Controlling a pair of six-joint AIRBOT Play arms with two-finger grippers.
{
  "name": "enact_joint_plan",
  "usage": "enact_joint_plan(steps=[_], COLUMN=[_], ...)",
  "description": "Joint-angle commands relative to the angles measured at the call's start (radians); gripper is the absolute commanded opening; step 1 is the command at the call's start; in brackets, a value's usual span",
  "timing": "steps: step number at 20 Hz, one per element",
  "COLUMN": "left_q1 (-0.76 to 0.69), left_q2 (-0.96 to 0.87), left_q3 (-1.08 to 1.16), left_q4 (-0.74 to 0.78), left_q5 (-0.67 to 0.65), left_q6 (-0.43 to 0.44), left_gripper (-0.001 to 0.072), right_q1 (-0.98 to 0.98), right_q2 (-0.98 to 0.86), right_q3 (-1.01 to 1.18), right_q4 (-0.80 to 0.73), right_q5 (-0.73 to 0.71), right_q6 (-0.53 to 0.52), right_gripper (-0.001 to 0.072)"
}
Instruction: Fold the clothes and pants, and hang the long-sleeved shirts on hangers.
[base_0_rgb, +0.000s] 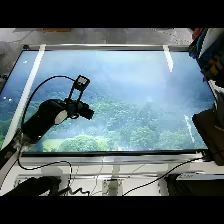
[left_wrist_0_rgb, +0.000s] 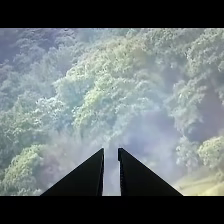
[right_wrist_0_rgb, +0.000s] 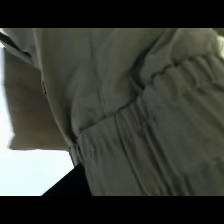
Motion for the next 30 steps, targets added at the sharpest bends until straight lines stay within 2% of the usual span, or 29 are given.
enact_joint_plan(steps=[1,6,7,9,12,17,20,21,22,23,24,25,30], left_q1=[0.000,0.000,0.000,0.000,0.000,0.000,0.000,0.000,0.000,0.000,0.000,0.000,0.000], left_q2=[0.000,0.000,0.000,0.000,0.000,0.000,0.000,0.000,0.000,0.000,0.000,0.000,0.000], left_q3=[0.000,0.000,0.000,0.000,0.000,0.000,0.000,0.000,0.000,0.000,0.000,0.000,0.000], left_q4=[0.000,-0.001,0.000,0.000,-0.001,-0.001,-0.001,-0.001,-0.001,0.000,0.000,0.000,-0.001], left_q5=[0.003,0.003,0.003,0.003,0.003,0.003,0.003,0.003,0.003,0.003,0.003,0.003,0.003], left_q6=[0.000,0.000,0.000,0.000,0.000,0.000,0.000,0.000,0.000,0.000,0.000,0.000,0.000], left_gripper=[0.0107,0.0106,0.0107,0.0107,0.0107,0.0107,0.0107,0.0107,0.0107,0.0107,0.0107,0.0107,0.0107], right_q1=[-0.015,-0.016,-0.015,-0.006,0.058,0.307,0.453,0.483,0.500,0.508,0.507,0.507,0.507], right_q2=[0.011,0.060,0.068,0.093,0.133,0.164,0.163,0.163,0.160,0.159,0.159,0.159,0.159], right_q3=[-0.003,-0.003,-0.003,-0.004,-0.004,-0.023,-0.066,-0.084,-0.103,-0.121,-0.142,-0.160,-0.192], right_q4=[-0.042,-0.046,-0.044,-0.041,-0.042,-0.071,-0.081,-0.084,-0.087,-0.094,-0.095,-0.096,-0.100], right_q5=[0.074,0.056,0.071,0.076,0.076,0.076,0.075,0.075,0.075,0.075,0.075,0.076,0.075], right_q6=[0.018,-0.011,0.046,0.243,0.428,0.708,0.910,0.963,0.972,0.968,0.953,0.933,0.933], right_gripper=[0.0026,0.0026,0.0026,0.0025,0.0025,0.0026,0.0032,0.0093,0.0255,0.0514,0.0720,0.0700,0.0699])
